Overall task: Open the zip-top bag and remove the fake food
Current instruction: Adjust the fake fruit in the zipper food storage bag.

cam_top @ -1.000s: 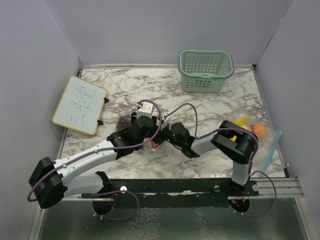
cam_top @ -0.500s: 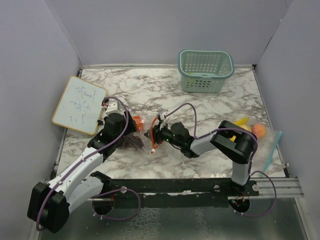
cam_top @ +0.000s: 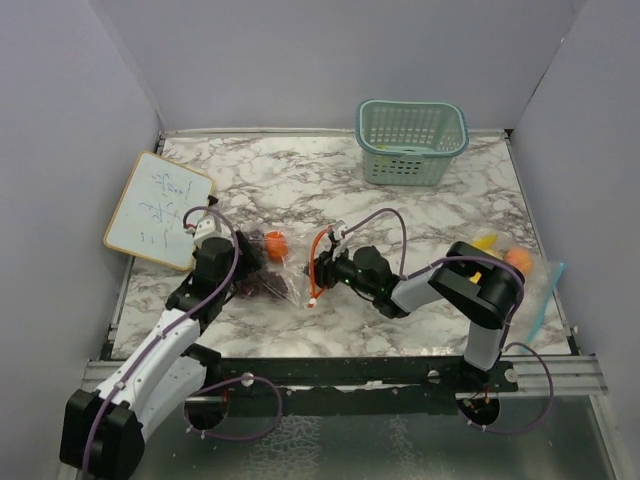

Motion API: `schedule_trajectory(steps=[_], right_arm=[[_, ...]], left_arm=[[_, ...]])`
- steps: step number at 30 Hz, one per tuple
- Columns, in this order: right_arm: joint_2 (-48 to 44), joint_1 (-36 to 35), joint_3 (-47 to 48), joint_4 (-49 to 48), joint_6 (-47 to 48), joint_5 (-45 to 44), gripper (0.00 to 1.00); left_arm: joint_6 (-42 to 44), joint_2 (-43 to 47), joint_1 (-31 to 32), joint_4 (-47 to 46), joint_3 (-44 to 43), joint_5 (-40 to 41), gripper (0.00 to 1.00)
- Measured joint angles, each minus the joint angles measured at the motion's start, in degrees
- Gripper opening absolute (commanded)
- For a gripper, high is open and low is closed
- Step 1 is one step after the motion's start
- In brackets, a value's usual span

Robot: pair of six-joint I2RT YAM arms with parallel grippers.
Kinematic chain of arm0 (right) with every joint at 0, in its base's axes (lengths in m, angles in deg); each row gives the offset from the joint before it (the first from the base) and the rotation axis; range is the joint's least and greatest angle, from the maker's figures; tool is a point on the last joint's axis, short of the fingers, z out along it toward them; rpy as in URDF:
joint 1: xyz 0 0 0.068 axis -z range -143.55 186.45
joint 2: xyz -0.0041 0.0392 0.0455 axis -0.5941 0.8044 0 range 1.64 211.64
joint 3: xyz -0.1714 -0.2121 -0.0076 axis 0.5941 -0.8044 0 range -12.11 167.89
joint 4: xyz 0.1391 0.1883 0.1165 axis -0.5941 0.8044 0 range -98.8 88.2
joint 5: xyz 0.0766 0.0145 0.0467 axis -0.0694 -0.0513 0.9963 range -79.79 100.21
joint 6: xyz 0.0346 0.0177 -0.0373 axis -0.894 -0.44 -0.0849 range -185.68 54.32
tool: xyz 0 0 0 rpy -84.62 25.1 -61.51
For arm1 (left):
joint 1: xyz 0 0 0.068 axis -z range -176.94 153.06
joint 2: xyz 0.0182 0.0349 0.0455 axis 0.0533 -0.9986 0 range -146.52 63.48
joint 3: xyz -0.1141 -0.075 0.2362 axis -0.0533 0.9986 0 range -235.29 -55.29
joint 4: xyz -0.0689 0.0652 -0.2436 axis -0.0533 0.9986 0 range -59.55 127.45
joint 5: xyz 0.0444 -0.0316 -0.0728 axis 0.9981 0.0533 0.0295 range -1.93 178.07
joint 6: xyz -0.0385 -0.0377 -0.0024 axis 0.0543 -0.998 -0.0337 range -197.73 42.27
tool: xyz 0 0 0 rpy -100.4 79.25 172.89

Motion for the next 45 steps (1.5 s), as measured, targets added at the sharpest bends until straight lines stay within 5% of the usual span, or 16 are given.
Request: schedule_trajectory(steps=[10, 21, 37, 45], right_arm=[[-0.04, 0.79, -1.4, -1.07, -0.52, 0.92, 0.3], [-0.07, 1.05, -2.67, -1.64, -0.52, 0.96, 0.29], [1.66, 1.07, -0.92, -2.08, -0.74, 6.58, 0.3], [3.8, 1.07, -0.11, -2.12, -0.9, 9.49, 0.32]], left_arm=[[-6.47, 6.23, -5.95, 0.9, 9.03, -0.24, 0.58], [-7.56, 5.68, -8.26, -5.07, 11.8, -5.03, 0.0], [-3.48, 12.17, -8.26, -0.83, 2.99, -8.74, 0.0], [-3.32, 10.16, -8.26, -2.45, 8.61, -9.49, 0.0]])
